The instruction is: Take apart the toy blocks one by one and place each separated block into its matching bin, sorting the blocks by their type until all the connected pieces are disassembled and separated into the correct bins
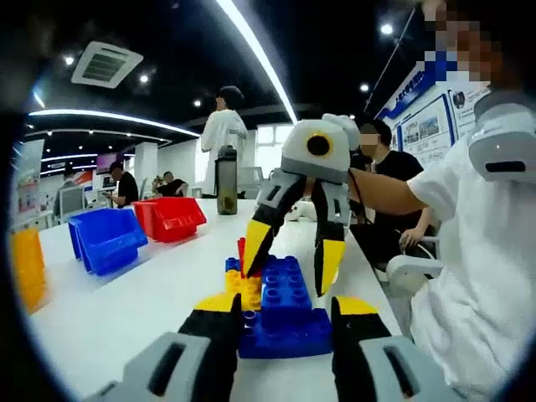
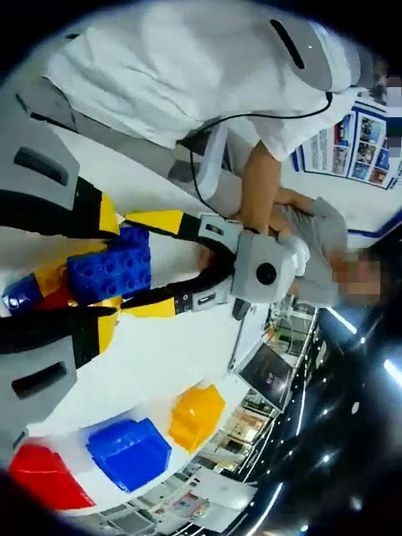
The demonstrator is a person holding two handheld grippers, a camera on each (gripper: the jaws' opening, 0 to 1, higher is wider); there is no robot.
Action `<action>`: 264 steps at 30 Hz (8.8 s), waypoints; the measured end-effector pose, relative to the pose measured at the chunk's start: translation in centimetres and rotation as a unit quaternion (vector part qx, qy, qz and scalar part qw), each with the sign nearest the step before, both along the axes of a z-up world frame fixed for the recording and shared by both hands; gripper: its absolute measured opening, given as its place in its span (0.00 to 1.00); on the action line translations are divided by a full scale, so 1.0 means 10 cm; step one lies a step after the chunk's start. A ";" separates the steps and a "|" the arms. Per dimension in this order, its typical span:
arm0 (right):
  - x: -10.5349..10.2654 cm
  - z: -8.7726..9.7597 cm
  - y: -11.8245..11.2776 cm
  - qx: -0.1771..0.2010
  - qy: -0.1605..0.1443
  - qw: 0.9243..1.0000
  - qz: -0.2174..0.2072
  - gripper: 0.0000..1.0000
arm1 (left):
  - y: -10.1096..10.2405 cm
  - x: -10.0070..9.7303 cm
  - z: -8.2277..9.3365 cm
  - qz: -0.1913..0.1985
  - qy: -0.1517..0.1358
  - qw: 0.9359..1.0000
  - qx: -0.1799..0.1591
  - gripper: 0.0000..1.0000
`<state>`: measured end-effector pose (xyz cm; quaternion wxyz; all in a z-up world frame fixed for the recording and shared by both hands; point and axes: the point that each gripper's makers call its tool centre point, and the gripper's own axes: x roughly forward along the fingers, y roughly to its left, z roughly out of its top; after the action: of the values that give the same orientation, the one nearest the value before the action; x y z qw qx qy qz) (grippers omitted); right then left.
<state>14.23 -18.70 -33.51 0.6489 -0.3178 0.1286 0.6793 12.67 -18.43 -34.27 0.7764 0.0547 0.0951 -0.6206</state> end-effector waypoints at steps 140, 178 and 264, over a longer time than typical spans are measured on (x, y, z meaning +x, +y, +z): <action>0.26 0.67 -1.15 0.332 0.037 0.865 -0.374 0.46 | 0.14 0.47 0.33 0.107 0.003 0.993 -0.039 0.49; 0.28 0.45 -1.28 0.314 0.034 0.864 -0.392 0.44 | 0.12 2.95 0.84 0.362 -0.067 0.930 0.003 0.76; 0.47 -0.05 -0.62 0.212 0.096 0.882 -0.410 0.46 | -0.40 0.15 -0.11 0.116 0.017 0.993 0.028 0.48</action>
<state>18.92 -24.86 -34.02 0.9058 -0.0246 0.1620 0.3908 14.18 -22.39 -35.38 0.8394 0.0543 0.1311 -0.5247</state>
